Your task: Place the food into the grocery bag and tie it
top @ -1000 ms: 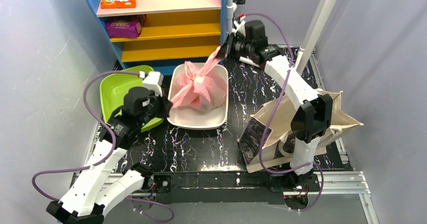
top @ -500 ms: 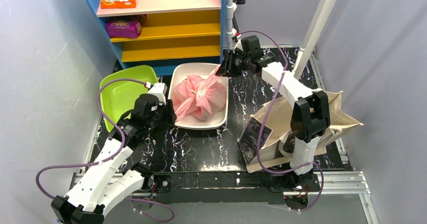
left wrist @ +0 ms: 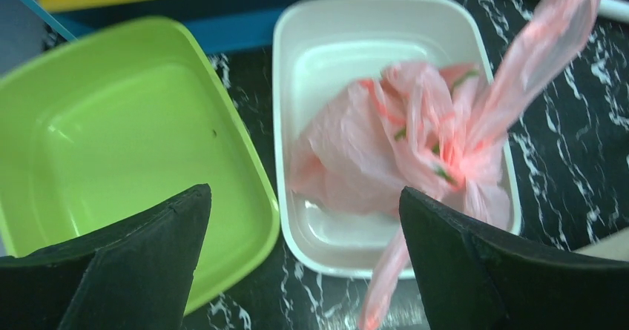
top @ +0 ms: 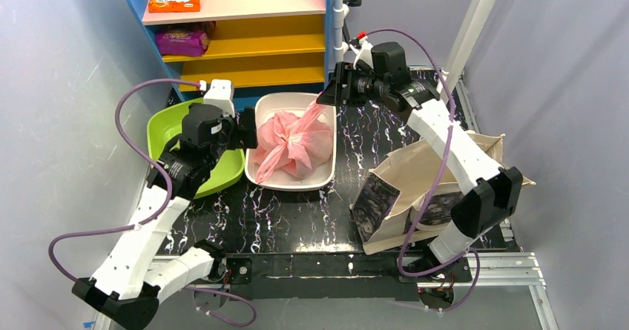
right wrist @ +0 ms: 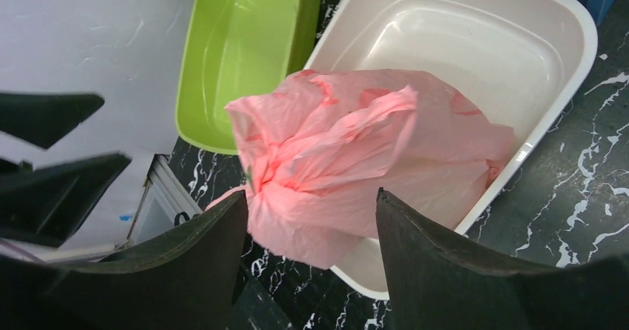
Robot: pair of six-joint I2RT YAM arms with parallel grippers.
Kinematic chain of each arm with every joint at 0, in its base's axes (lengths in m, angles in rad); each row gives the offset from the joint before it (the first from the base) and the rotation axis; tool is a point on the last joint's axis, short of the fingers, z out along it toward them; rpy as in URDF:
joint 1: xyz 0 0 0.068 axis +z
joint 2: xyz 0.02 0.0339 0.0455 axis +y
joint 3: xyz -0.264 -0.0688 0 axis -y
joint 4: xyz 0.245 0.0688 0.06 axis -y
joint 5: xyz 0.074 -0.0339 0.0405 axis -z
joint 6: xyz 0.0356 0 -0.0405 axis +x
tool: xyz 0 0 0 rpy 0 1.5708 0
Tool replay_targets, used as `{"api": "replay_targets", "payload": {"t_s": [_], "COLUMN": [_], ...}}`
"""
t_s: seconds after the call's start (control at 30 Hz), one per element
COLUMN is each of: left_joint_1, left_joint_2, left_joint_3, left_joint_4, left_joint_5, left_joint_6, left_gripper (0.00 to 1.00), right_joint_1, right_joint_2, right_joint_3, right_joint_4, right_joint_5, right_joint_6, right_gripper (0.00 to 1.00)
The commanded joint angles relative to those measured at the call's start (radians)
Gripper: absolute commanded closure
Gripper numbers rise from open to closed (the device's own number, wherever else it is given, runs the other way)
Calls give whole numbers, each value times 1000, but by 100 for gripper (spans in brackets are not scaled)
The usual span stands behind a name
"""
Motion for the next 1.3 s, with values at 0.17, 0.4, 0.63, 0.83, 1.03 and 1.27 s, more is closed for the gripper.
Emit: {"api": "replay_targets", "payload": {"t_s": [0.17,0.4,0.63,0.83,1.03,1.27], "left_joint_1": [62,195,278,343,377,407], "left_joint_2": [168,356,623,873,978,1107], "left_joint_3": [208,471,784,1141,1264,1366], "left_joint_4": [190,219,208,109,182,260], "left_joint_5": [-155,-100,-120,-114,-140,-157], "left_joint_6": [80,156,187,182,149,144], "left_gripper": [2,2,2,2,2,8], "right_joint_1": [14,14,14,14,14,14], "right_joint_2": [-182,-279,-331,-371,-409,-459], "right_joint_3": [20,-42,-108,-140,-144,-154], "right_joint_4": [-53,-60,-52,-78,-117,-158], "right_joint_5": [42,55,46,53,64,90], "right_joint_6": [-37,-48,-39,-45,-61,-79], "right_gripper": [22,20,20,19,19,19]}}
